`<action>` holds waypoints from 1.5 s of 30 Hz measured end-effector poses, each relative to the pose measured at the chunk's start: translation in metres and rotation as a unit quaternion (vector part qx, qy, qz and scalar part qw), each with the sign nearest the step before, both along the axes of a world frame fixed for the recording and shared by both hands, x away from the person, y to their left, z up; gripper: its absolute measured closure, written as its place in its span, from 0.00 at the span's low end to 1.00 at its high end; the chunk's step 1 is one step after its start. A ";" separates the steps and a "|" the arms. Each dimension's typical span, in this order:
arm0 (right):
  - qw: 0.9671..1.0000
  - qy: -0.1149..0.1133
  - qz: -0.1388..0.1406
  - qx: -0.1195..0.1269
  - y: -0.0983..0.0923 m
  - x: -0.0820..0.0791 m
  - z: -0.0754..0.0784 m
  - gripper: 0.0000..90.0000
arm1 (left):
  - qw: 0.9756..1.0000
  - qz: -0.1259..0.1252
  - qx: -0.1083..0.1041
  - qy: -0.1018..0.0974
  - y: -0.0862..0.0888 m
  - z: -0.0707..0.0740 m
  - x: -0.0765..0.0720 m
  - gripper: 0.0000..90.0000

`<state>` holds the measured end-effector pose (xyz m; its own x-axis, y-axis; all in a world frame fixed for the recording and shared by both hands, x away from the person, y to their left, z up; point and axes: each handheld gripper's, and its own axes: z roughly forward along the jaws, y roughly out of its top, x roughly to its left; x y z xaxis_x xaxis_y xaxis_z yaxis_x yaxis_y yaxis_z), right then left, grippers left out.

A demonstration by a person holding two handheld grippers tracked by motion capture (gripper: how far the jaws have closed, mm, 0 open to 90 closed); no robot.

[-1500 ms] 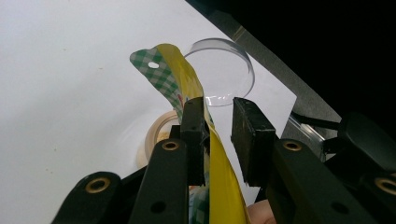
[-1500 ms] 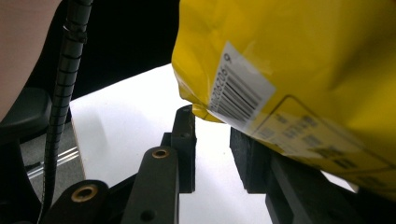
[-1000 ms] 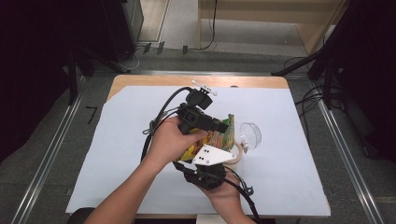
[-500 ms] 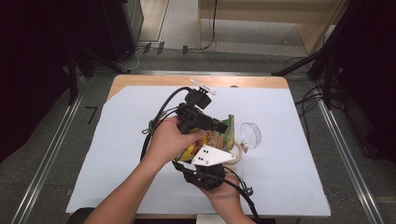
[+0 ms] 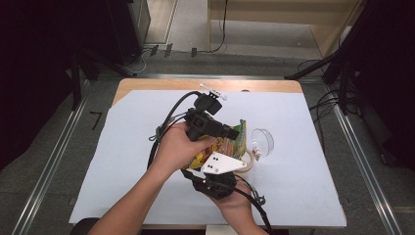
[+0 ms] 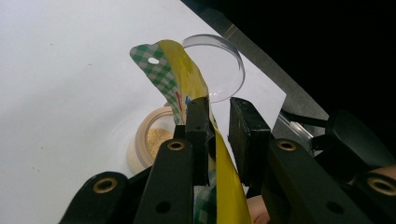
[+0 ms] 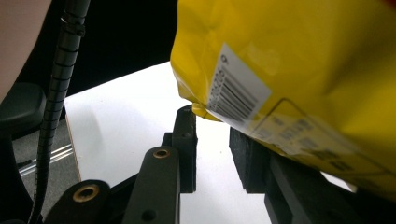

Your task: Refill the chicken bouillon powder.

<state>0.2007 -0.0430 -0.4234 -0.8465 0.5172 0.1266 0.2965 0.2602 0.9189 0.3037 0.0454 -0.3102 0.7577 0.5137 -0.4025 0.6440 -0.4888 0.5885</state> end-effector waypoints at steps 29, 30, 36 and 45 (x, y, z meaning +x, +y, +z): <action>1.000 0.018 0.011 -0.001 -0.001 0.005 0.006 0.82 | 1.000 0.006 -0.010 0.014 0.004 -0.002 0.011 0.85; 1.000 0.021 0.013 -0.002 0.000 0.006 0.006 0.82 | 1.000 0.008 -0.012 0.017 0.005 -0.003 0.012 0.85; 1.000 0.026 0.014 -0.004 0.001 0.008 0.006 0.82 | 1.000 0.009 -0.014 0.023 0.006 -0.004 0.015 0.85; 1.000 0.023 0.013 -0.006 0.000 0.007 0.008 0.82 | 1.000 0.009 -0.016 0.021 0.006 -0.004 0.014 0.84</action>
